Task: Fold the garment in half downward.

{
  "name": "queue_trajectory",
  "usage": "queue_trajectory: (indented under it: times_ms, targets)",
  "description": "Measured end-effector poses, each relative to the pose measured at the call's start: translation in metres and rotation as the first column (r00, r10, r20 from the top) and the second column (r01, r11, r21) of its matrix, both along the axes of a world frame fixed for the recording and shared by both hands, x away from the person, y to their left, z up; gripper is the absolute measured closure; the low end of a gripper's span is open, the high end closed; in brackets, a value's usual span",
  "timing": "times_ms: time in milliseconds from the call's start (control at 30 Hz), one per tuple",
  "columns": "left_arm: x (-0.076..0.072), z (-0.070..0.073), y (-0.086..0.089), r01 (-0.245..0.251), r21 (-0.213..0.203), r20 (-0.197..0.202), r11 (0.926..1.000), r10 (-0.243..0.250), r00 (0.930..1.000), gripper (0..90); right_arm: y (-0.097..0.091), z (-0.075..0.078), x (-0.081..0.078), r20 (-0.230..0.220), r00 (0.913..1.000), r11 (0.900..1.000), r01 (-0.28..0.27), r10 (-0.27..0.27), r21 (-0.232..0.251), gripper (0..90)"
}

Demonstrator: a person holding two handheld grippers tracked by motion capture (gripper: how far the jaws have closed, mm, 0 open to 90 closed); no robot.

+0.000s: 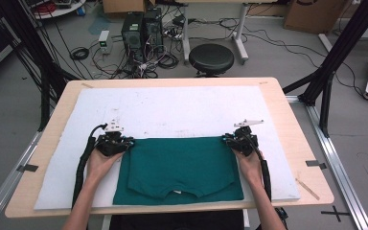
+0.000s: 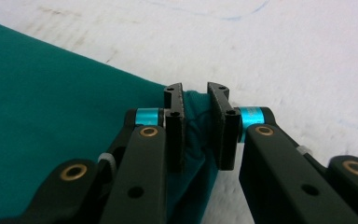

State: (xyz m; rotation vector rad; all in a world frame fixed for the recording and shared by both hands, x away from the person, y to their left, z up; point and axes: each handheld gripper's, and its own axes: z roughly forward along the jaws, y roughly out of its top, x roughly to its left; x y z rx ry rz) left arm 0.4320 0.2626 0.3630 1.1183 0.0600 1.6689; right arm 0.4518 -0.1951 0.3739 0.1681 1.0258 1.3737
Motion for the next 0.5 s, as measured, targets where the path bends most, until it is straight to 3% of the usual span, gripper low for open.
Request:
queue_trajectory:
  times_ms: [100, 233, 367, 500]
  targets:
    - [0.002, 0.006, -0.001, 0.014, -0.021, 0.016, 0.9997, -0.013, 0.9998, 81.2, 0.003, 0.006, -0.002, 0.012, 0.9997, 0.9996, 0.023, -0.023, 0.016, 79.0]
    - [0.003, 0.014, -0.002, 0.023, -0.044, 0.021, 0.9988, -0.023, 0.9995, 81.2, 0.001, 0.017, 0.002, -0.001, 0.9999, 0.9986, -0.017, 0.017, 0.049, 79.0]
    - [0.003, 0.021, -0.004, 0.014, -0.056, 0.025, 0.9983, -0.013, 0.9996, 81.1, 0.002, 0.026, 0.002, -0.002, 0.9998, 0.9979, -0.019, 0.019, 0.062, 79.0]
    - [0.005, 0.029, -0.004, 0.035, -0.076, 0.033, 0.9965, -0.032, 0.9989, 81.1, 0.001, 0.039, 0.0, -0.022, 0.9995, 0.9976, -0.023, 0.024, 0.065, 78.9]
